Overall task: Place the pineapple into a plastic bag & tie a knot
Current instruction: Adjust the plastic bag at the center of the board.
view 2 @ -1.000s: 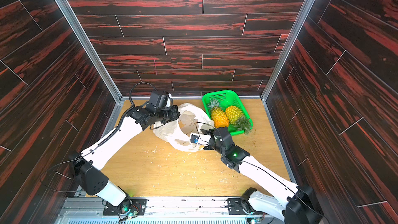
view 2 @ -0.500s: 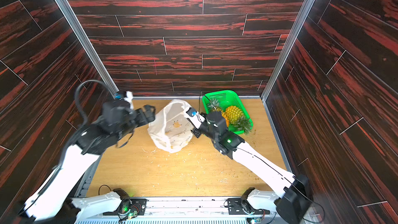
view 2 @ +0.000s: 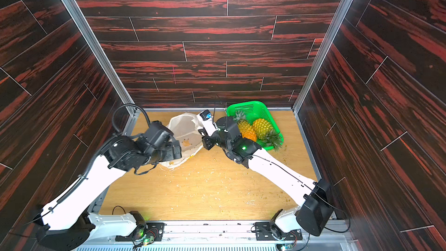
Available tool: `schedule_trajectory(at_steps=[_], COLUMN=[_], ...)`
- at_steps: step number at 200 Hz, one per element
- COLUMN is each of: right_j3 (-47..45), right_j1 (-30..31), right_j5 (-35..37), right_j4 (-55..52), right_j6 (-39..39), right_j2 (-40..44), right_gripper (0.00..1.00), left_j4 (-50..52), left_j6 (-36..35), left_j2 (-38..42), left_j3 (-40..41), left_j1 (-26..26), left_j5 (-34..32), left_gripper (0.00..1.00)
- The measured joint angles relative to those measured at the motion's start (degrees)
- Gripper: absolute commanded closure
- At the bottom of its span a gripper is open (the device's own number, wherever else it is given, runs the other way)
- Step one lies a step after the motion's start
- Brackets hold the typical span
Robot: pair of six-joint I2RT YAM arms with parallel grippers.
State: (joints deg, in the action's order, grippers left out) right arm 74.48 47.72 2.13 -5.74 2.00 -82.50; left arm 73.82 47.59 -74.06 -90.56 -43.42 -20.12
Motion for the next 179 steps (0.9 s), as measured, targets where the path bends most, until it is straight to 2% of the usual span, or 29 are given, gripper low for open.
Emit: schedule_trajectory(at_steps=[48,66,80,90,117,150,179], right_j3=[-0.3,-0.7,-0.9,-1.0,-2.0,-4.2,-7.3], right_j1=[0.8,0.8,0.8,0.8,0.8,-0.6,-8.1], right_j5=[1.6,2.1,2.6,2.9,2.8,0.8,-5.4], right_j4=[-0.5,-0.5,-0.5,-0.5,-0.5,-0.2,1.2], right_j6=[1.0,1.0,1.0,1.0,1.5,3.3,7.3], right_j2=[0.4,1.0,1.4,1.8,3.2,4.3,4.4], right_gripper=[1.00,1.00,1.00,1.00,1.00,1.00,1.00], left_j4=[7.3,7.9,7.3,6.5,3.2,-3.6,-16.1], left_j6=[-3.1,-3.5,-3.7,-3.1,-5.0,-8.7,-9.8], left_j2=[-3.9,-3.1,-2.0,-1.1,0.1,0.2,3.0], left_j3=[-0.7,2.1,5.9,8.6,12.1,10.6,10.5], left_j1=[0.0,0.1,0.3,0.6,2.7,5.7,6.5], left_j5=[-8.6,-11.1,-11.5,-11.5,-10.8,-8.1,0.5], left_gripper=[0.00,0.11,0.25,0.41,1.00,1.00,1.00])
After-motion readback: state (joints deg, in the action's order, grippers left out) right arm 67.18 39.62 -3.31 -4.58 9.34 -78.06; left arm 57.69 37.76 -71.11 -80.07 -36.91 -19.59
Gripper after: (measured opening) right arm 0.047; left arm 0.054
